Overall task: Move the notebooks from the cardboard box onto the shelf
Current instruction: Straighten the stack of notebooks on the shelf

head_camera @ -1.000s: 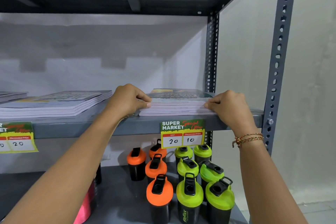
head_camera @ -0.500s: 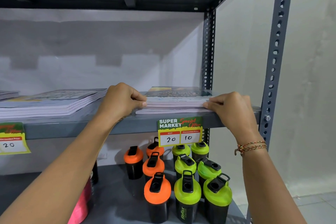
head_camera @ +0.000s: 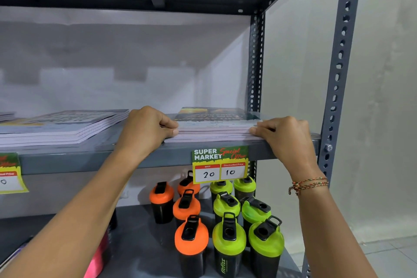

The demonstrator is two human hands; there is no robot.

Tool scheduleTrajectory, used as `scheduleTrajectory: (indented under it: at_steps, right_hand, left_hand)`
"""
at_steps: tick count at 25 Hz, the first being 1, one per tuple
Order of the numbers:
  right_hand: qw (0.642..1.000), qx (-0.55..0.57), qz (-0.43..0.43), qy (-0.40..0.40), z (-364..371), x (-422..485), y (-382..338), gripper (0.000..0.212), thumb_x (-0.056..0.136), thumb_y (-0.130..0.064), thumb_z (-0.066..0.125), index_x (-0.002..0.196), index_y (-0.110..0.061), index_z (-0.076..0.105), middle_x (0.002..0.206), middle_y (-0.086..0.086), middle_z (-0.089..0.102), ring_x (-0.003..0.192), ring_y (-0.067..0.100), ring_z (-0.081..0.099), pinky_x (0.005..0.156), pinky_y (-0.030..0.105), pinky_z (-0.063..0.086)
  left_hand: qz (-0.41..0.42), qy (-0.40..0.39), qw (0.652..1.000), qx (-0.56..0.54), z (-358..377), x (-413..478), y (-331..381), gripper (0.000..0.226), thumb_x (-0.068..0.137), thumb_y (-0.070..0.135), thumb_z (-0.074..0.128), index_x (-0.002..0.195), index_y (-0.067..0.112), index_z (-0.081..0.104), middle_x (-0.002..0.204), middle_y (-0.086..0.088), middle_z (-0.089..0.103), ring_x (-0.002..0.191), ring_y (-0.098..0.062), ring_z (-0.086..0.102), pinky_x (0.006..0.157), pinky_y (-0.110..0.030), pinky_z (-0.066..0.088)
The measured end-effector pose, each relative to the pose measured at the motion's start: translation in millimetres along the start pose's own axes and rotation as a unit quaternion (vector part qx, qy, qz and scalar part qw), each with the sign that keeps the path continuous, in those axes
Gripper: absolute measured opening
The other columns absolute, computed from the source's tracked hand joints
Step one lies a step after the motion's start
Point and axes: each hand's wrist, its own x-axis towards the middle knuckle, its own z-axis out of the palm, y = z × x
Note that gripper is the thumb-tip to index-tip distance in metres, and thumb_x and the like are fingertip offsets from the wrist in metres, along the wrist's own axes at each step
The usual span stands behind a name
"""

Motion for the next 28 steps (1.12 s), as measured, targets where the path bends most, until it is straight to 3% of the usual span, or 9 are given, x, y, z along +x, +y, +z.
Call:
scheduleTrajectory:
  at_steps: [4, 6, 9, 13, 19, 22, 24, 26, 28]
  right_hand:
    - [1.000, 0.007, 0.005, -0.007, 1.2, 1.9, 1.1, 0.026, 0.082, -0.028, 0.070, 0.086, -0.003, 0.075, 0.091, 0.018, 0.076, 0.093, 0.034, 0.066, 0.087, 0.042, 0.052]
    - [1.000, 0.012, 0.011, -0.009, 1.7, 2.0, 2.1, 0.026, 0.081, -0.028, 0.070, 0.095, -0.006, 0.074, 0.099, 0.015, 0.076, 0.097, 0.029, 0.066, 0.091, 0.034, 0.051]
    - [1.000, 0.012, 0.017, -0.023, -0.5, 1.4, 1.9, 0.030, 0.081, -0.029, 0.071, 0.105, -0.011, 0.071, 0.106, 0.011, 0.074, 0.098, 0.019, 0.065, 0.081, 0.017, 0.043]
    - [0.999, 0.019, 0.026, -0.034, -2.4, 2.9, 0.9, 0.030, 0.082, -0.026, 0.070, 0.107, -0.010, 0.070, 0.108, 0.013, 0.072, 0.098, 0.018, 0.057, 0.071, 0.008, 0.031]
    - [0.999, 0.032, 0.021, -0.027, -2.9, 3.7, 4.0, 0.027, 0.082, -0.024, 0.071, 0.104, -0.009, 0.072, 0.105, 0.012, 0.074, 0.101, 0.023, 0.063, 0.079, 0.018, 0.042]
    - [0.999, 0.036, 0.023, -0.022, -0.5, 4.9, 5.6, 0.023, 0.086, -0.025, 0.065, 0.099, -0.009, 0.074, 0.103, 0.011, 0.075, 0.096, 0.022, 0.062, 0.072, 0.018, 0.037]
    - [0.999, 0.035, 0.020, -0.011, 1.3, 4.7, 4.9, 0.022, 0.087, -0.024, 0.063, 0.096, -0.007, 0.074, 0.100, 0.012, 0.075, 0.083, 0.018, 0.055, 0.061, 0.015, 0.027]
    - [0.999, 0.039, 0.016, 0.001, 2.7, 3.3, 4.1, 0.022, 0.087, -0.024, 0.064, 0.091, -0.005, 0.075, 0.095, 0.013, 0.075, 0.072, 0.012, 0.048, 0.059, 0.015, 0.031]
    - [0.999, 0.039, 0.013, 0.009, 2.0, 1.0, 3.6, 0.023, 0.086, -0.024, 0.064, 0.088, -0.004, 0.075, 0.090, 0.012, 0.075, 0.057, 0.007, 0.041, 0.061, -0.005, 0.032]
  left_hand:
    - [-0.001, 0.009, 1.000, -0.008, 0.7, -3.6, 0.8, 0.026, 0.077, 0.014, 0.075, 0.102, 0.007, 0.074, 0.102, -0.012, 0.076, 0.084, -0.020, 0.068, 0.080, -0.018, 0.042]
    - [-0.002, 0.008, 1.000, -0.014, 0.0, -6.5, -0.9, 0.028, 0.077, 0.015, 0.076, 0.103, 0.008, 0.074, 0.101, -0.011, 0.076, 0.075, -0.016, 0.064, 0.079, -0.018, 0.042]
    - [-0.005, 0.013, 1.000, -0.012, 0.0, -9.2, -0.6, 0.029, 0.077, 0.017, 0.076, 0.105, 0.013, 0.074, 0.104, -0.011, 0.075, 0.084, -0.013, 0.061, 0.079, -0.018, 0.039]
    - [-0.019, 0.026, 0.999, -0.007, 0.9, -9.2, 2.6, 0.028, 0.078, 0.018, 0.075, 0.106, 0.013, 0.073, 0.112, -0.011, 0.071, 0.105, -0.017, 0.059, 0.083, -0.017, 0.034]
    - [-0.007, 0.035, 0.999, 0.002, 0.8, -10.2, 0.0, 0.029, 0.076, 0.019, 0.076, 0.104, 0.012, 0.074, 0.106, -0.010, 0.074, 0.080, -0.008, 0.056, 0.078, -0.013, 0.037]
    - [-0.014, -0.006, 0.999, -0.028, -2.9, -5.7, -4.3, 0.025, 0.076, 0.022, 0.076, 0.100, 0.012, 0.076, 0.094, -0.003, 0.075, 0.055, 0.003, 0.058, 0.055, 0.001, 0.040]
    - [-0.012, -0.011, 0.999, -0.037, -4.2, -3.7, -5.7, 0.023, 0.078, 0.023, 0.074, 0.098, 0.012, 0.076, 0.094, -0.001, 0.075, 0.064, 0.003, 0.061, 0.062, -0.005, 0.043]
    - [-0.011, -0.001, 0.999, -0.038, -3.0, -3.1, -5.7, 0.022, 0.079, 0.024, 0.073, 0.098, 0.013, 0.076, 0.100, -0.004, 0.075, 0.083, -0.007, 0.061, 0.078, -0.018, 0.042]
    - [-0.012, 0.004, 0.999, -0.036, -1.5, -3.4, -4.7, 0.023, 0.080, 0.023, 0.072, 0.100, 0.012, 0.076, 0.102, -0.005, 0.075, 0.089, -0.010, 0.059, 0.081, -0.021, 0.039]
